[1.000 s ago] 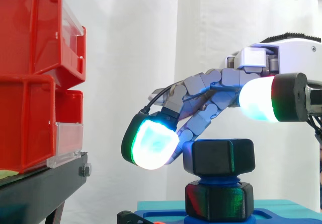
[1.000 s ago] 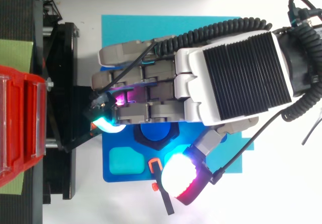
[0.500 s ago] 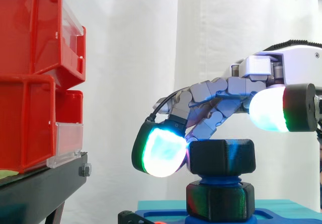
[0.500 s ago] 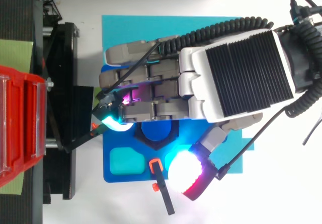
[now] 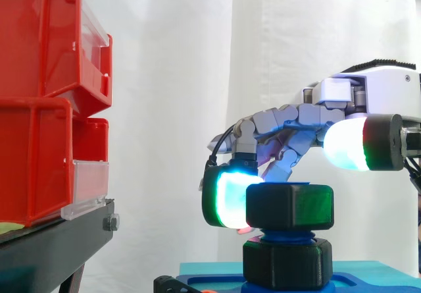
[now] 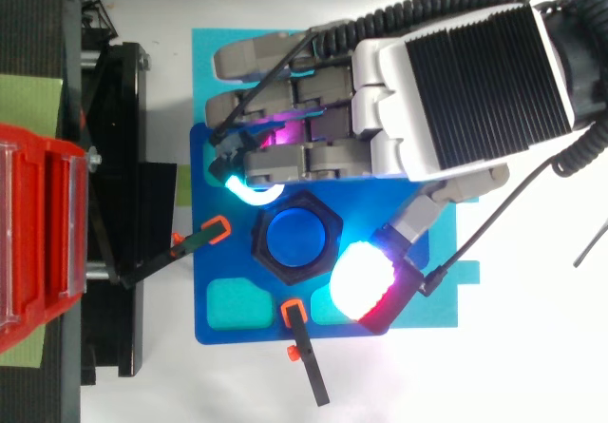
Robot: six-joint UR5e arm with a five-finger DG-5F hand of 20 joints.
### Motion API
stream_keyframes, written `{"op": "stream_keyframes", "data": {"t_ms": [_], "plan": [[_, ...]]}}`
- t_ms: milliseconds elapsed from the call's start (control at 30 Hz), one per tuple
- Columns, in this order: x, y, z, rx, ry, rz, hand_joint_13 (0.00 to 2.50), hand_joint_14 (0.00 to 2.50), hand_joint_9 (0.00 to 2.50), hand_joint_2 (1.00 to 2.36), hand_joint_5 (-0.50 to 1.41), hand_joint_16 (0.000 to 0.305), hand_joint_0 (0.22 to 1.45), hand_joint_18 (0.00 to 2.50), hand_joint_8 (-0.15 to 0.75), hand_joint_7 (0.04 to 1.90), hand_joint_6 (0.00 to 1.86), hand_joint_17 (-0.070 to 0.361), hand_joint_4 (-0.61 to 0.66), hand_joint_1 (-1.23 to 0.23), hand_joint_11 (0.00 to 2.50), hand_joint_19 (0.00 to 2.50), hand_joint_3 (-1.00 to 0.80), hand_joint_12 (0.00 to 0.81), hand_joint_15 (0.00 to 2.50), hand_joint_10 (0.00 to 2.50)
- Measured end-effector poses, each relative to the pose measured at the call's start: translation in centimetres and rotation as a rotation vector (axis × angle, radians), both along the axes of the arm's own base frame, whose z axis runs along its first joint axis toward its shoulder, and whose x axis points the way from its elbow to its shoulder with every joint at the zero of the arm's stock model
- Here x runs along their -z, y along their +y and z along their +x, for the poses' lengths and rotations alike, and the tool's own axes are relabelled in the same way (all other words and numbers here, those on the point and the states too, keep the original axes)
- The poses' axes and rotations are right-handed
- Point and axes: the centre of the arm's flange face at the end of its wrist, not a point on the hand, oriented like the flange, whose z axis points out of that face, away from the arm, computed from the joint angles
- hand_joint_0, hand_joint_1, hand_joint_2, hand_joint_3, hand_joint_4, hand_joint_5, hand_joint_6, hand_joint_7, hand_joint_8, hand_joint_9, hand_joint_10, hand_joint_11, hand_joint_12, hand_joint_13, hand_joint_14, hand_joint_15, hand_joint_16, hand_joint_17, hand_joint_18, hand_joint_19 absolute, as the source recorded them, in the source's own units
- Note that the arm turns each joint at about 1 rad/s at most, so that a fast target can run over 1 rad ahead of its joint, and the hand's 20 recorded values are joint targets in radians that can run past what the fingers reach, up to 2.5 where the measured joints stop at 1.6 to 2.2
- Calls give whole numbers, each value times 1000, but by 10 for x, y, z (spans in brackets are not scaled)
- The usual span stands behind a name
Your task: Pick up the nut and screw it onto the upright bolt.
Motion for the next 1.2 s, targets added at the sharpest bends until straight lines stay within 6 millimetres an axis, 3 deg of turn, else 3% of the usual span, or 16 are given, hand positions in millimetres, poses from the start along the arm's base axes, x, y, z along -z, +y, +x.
{"op": "stream_keyframes", "data": {"t_ms": [133, 300, 433, 633, 900, 1200], "plan": [[0, -6, -1, 2, -1, -2, 583, 0, 876, 1000, 21, 22, 548, 236, 257, 1505, 510, 49, 180, -151, 0, 0, -500, 231, 0, 0], [-1, -12, -2, 5, -9, -3, 700, 0, 1025, 1000, 30, 17, 551, 375, 263, 1285, 619, 38, 135, -176, 0, 0, -500, 200, 0, 0], [-2, -16, -2, 5, -15, -4, 759, 0, 1113, 1000, 36, 15, 551, 428, 262, 1238, 639, 33, 116, -189, 0, 0, -500, 185, 0, 0], [-6, -20, -1, 8, -23, -4, 735, 0, 1119, 1000, 36, 17, 548, 409, 267, 1465, 501, 38, 173, -178, 0, 0, -500, 202, 0, 0], [-28, -18, 8, -7, -62, 6, 627, 0, 1001, 1000, -54, 23, 532, 310, 241, 922, 504, 52, 272, -166, 0, 0, -500, 235, 0, 0], [-32, -4, 14, -30, -83, 31, 539, 0, 879, 1000, -89, 27, 522, 231, 221, 756, 503, 61, 225, -152, 0, 0, -500, 249, 0, 0]]}}
